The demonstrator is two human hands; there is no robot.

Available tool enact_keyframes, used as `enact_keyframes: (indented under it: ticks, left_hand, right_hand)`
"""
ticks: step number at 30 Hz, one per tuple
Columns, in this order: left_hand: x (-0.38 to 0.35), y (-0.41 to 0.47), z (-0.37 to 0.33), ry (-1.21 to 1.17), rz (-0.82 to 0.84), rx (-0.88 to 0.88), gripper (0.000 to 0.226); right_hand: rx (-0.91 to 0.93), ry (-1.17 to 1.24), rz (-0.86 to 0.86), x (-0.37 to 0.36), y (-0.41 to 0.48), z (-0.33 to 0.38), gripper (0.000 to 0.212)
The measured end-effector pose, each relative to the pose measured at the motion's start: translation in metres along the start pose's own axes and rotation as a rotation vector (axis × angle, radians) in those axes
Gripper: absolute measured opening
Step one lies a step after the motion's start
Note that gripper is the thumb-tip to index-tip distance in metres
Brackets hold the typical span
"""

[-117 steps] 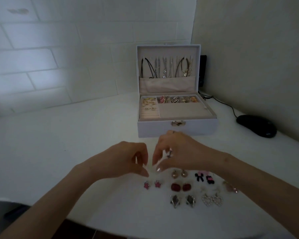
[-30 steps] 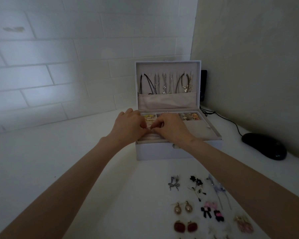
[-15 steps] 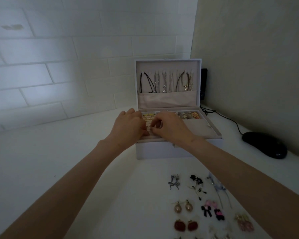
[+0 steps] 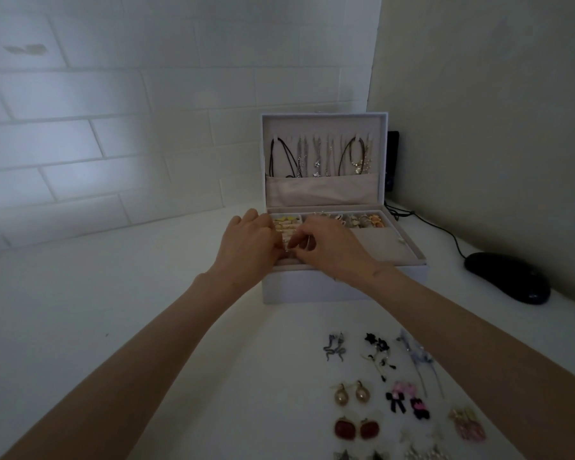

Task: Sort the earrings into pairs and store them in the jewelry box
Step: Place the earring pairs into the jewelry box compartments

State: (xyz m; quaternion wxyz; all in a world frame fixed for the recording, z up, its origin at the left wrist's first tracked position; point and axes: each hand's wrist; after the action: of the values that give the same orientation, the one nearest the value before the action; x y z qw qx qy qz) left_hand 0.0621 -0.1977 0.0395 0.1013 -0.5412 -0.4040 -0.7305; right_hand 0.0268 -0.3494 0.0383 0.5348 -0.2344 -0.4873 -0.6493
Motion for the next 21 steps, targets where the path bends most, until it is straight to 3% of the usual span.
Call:
enact_keyframes:
  ticks: [6, 14, 18, 21]
  left_hand:
    - [0.0, -0.001, 0.001, 0.0, 0.0, -0.017, 0.023]
    - [0.006, 0.0, 0.0, -0.052, 0.146, 0.016, 0.025]
    - [0.008, -0.006, 0.001, -0.085, 0.061, 0.072, 0.026]
    - [0.007, -0.01, 0.001, -0.069, -0.037, 0.07, 0.026]
  right_hand:
    - [-0.01, -0.02, -0.005, 0.0, -0.001, 0.001, 0.009]
    - [0.004, 0.029, 0.08, 0.001, 0.0, 0.001, 0.012]
    - [-0.09, 0.168, -0.015, 0.005, -0.006, -0.002, 0.024]
    - [-0.061, 0.129, -0.033, 0.006, -0.009, -0.003, 0.031]
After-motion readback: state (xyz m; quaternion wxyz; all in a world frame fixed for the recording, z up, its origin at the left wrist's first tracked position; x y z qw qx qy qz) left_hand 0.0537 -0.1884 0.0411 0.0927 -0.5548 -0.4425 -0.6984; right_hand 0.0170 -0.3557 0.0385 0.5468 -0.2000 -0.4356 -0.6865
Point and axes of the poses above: each hand's wrist, its own y-axis towards the middle knuckle, its own x-axis out of the back of the hand, z = x × y, and after that the axes turned 5 degrees about -x, right-handed
